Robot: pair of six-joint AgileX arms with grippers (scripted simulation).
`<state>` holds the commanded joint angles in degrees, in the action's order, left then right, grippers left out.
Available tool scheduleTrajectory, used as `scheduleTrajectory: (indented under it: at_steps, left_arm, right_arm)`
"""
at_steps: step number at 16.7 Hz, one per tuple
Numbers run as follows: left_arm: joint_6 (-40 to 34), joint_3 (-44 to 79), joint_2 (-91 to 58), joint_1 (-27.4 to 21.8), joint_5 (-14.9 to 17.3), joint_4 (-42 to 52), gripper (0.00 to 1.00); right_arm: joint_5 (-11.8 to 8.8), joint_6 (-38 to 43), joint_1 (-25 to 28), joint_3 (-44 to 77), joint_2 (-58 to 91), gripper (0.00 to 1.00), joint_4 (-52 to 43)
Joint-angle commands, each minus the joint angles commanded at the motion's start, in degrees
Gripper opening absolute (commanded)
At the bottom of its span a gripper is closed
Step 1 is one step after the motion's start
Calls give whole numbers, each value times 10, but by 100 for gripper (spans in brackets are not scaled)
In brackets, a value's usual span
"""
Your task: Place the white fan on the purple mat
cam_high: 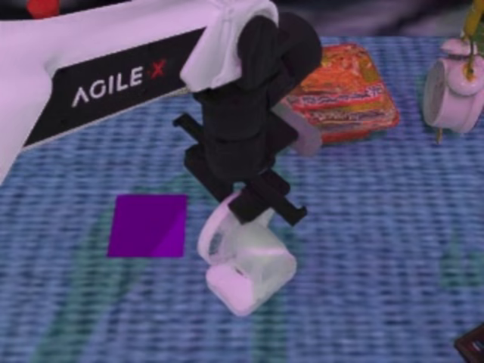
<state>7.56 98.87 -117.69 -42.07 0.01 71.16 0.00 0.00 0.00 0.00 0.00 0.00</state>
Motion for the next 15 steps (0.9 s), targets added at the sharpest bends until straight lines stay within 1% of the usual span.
scheduleTrajectory:
  at_steps: [4, 10, 15]
  left_arm:
    - [0, 10, 3, -1, 1, 10, 0]
    - [-1, 113, 1, 9, 1, 111, 0]
    - [0, 115, 2, 7, 1, 113, 0]
  right_arm:
    - [0, 0, 0, 0, 0, 100, 0]
    - [0, 0, 0, 0, 0, 100, 0]
    - [0, 0, 0, 0, 0, 100, 0]
